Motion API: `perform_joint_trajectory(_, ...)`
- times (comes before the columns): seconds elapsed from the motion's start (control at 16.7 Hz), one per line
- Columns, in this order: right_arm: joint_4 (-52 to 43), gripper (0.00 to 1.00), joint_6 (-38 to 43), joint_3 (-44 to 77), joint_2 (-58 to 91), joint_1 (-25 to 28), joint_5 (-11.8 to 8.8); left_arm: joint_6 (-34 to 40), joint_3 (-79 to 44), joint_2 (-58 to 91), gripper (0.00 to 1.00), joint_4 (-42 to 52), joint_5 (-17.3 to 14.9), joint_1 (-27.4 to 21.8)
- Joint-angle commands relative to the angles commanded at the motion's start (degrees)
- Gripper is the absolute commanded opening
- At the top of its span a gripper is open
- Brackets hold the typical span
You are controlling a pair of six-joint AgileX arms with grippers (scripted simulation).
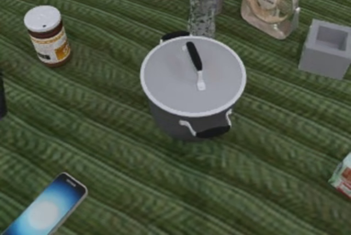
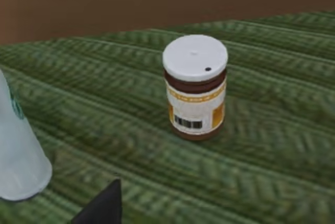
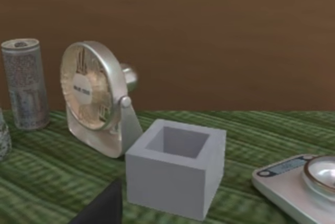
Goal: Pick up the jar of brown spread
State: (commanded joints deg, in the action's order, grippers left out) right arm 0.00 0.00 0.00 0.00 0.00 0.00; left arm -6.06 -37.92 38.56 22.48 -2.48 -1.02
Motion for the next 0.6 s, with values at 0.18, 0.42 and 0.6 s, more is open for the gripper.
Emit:
perform_joint_trajectory(0.18, 0.0, 1.00, 0.0, 0.0, 0.0, 0.0, 0.0, -2.7, -16.0, 16.4, 1.00, 9.6, -0.6, 0.0)
perform_joint_trajectory(0.42, 0.0, 1.00, 0.0, 0.0, 0.0, 0.0, 0.0, -6.6, -39.4, 39.9, 1.00, 23.1, -1.4, 0.0)
perform_joint_trajectory(0.6, 0.0, 1.00, 0.0, 0.0, 0.0, 0.0, 0.0, -9.7, -57.5, 57.5, 1.00, 33.2, -2.0, 0.1)
